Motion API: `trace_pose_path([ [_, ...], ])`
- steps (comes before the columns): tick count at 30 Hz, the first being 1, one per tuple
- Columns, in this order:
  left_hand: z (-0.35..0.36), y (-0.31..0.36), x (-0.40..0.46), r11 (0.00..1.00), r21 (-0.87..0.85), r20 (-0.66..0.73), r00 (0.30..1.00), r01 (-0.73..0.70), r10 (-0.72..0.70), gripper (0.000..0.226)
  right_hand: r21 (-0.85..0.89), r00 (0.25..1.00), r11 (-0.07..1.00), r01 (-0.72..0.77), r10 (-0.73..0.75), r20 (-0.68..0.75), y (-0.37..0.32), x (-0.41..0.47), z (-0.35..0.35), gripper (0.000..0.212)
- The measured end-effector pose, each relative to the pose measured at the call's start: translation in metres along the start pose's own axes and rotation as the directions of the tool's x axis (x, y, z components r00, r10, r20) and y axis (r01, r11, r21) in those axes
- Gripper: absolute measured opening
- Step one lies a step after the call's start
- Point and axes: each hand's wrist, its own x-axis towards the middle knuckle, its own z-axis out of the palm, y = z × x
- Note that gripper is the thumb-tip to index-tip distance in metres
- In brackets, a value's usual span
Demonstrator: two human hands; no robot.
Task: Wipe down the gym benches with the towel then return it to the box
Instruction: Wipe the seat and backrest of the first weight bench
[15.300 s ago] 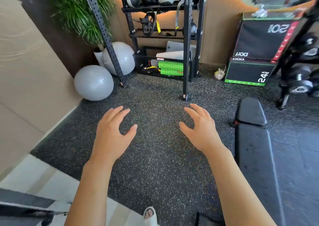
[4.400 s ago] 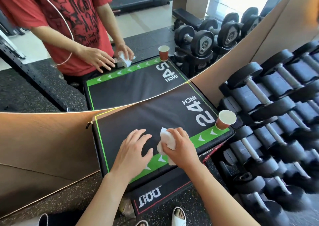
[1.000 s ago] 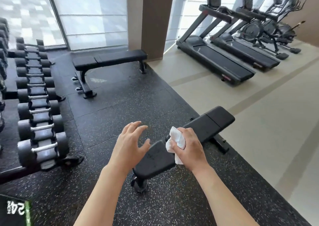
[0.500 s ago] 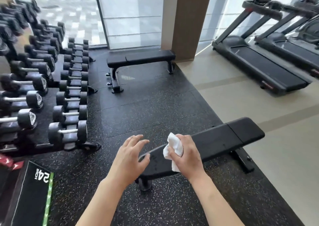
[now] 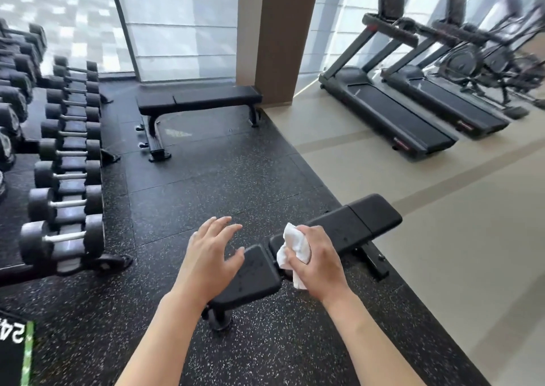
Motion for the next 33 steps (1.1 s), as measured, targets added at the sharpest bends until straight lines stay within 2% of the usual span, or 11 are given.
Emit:
trace_pose_path([
  [5, -0.002, -0.013, 0.001, 0.999, 0.017, -0.016, 0.999, 0.029, -0.029, 0.052, -0.027, 0.999, 0.999, 0.027, -0.027, 0.018, 0.0, 0.003, -0.002, 0.049],
  [11, 0.007, -0.009, 0.014, 0.995, 0.09, -0.04, 0.998, 0.051, -0.047, 0.052, -0.021, 0.989, 0.993, 0.112, -0.11, 0.104, 0.014, 0.037, 0.008, 0.049],
  [22, 0.041, 0.005, 0.036, 0.93, 0.302, -0.047, 0.977, 0.211, -0.207, 0.055, 0.135, 0.91, 0.951, 0.278, -0.306, 0.281, 0.087, 0.112, 0.033, 0.048],
  [27, 0.066, -0.019, 0.035, 0.921, 0.271, -0.047, 0.959, 0.281, -0.278, 0.054, 0.175, 0.905, 0.953, 0.249, -0.293, 0.308, 0.113, 0.128, 0.066, 0.048],
  [33, 0.126, -0.075, 0.028, 0.92, 0.138, -0.1, 0.93, 0.366, -0.355, 0.052, 0.195, 0.894, 0.964, 0.184, -0.246, 0.375, 0.152, 0.112, 0.139, 0.047],
])
